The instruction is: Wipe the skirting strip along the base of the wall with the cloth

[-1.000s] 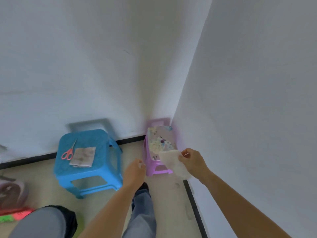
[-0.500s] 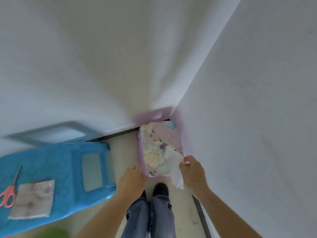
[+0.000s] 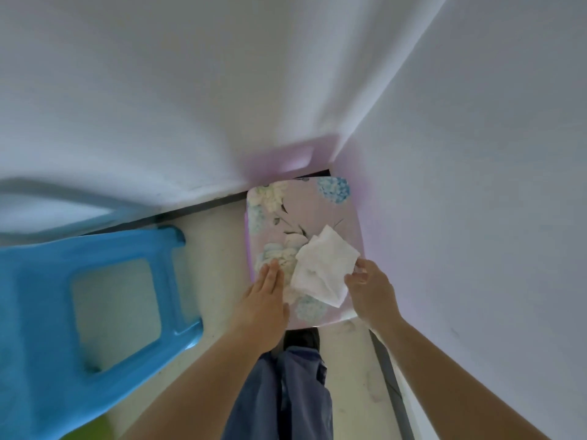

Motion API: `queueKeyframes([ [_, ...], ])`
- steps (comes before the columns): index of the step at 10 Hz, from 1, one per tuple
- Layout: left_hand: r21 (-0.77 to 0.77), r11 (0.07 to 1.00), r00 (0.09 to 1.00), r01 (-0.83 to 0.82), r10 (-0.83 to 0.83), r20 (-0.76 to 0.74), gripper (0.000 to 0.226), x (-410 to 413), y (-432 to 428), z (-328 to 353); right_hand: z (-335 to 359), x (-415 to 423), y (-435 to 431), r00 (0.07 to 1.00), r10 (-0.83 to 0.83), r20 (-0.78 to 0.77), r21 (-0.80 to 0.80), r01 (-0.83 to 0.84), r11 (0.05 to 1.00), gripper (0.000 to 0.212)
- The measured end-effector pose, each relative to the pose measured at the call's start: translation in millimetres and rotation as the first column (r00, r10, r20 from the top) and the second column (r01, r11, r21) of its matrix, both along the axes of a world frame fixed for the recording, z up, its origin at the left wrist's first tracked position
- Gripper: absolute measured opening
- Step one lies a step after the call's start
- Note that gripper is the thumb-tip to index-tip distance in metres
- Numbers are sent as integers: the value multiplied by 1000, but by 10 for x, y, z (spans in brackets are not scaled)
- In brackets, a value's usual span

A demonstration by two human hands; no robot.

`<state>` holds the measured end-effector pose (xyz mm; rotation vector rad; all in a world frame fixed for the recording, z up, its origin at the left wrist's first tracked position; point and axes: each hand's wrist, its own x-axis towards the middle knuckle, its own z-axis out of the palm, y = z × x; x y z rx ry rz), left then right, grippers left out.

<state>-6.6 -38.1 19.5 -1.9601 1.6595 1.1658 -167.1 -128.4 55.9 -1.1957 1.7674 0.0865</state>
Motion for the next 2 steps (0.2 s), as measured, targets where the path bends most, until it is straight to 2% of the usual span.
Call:
queueKeyframes([
  [1,55,998,1000,29,-29,-8,70,-9,-17,9,-44,-59,15,998,40,-47,35,-39,999,40],
  [2,83,997,1000,8,-9,3,68,34,-95,168,74,-30,73,997,42,-61,-29,-44,999,47],
])
